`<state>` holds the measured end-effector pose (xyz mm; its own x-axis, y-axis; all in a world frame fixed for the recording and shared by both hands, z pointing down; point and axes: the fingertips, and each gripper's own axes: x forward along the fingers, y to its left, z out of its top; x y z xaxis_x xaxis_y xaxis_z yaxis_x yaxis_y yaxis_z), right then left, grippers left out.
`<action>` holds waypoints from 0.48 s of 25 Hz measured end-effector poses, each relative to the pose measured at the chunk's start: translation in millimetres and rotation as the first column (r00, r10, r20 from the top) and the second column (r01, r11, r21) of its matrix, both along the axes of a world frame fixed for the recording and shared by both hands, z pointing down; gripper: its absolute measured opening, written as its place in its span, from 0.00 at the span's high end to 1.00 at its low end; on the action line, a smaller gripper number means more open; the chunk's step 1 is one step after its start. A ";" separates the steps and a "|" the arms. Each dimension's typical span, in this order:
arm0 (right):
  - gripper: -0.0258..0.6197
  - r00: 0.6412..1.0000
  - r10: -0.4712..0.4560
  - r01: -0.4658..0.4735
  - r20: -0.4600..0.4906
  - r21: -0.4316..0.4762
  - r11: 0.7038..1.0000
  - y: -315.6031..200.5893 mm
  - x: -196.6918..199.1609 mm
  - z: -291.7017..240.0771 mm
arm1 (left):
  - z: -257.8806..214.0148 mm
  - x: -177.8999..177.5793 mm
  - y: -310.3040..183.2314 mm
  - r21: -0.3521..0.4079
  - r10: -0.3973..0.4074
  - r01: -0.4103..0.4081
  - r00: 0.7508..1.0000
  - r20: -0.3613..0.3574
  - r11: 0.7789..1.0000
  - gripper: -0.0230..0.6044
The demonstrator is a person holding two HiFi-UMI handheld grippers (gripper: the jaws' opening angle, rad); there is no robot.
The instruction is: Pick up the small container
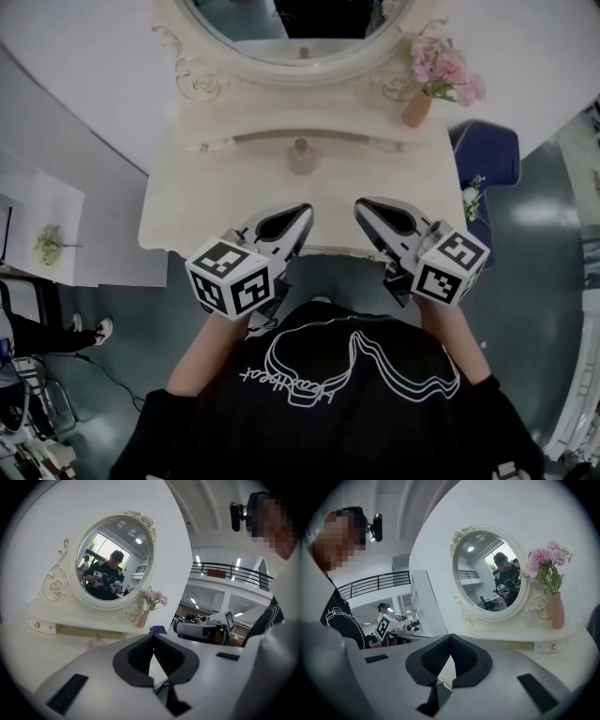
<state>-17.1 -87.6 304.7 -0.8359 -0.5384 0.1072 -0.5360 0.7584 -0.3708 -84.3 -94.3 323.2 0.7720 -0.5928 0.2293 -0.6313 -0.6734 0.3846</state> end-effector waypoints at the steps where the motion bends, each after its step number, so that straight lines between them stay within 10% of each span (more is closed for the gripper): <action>1: 0.95 1.000 0.003 -0.003 -0.005 -0.003 1.000 -3.9 -1.8 1.6 | 0.6 -1.3 -5.4 0.000 0.004 -0.004 1.000 -0.001 1.000 0.95; 12: 0.95 0.999 0.034 -0.034 0.005 -0.012 0.999 -39.8 5.8 9.2 | 8.8 -7.4 -49.1 0.021 -0.029 0.029 0.999 0.016 0.999 0.95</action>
<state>-11.3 -127.4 314.0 -0.8177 -0.5650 0.1098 -0.5594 0.7352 -0.3829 -91.7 -143.4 332.0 0.7505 -0.6198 0.2294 -0.6570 -0.6624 0.3599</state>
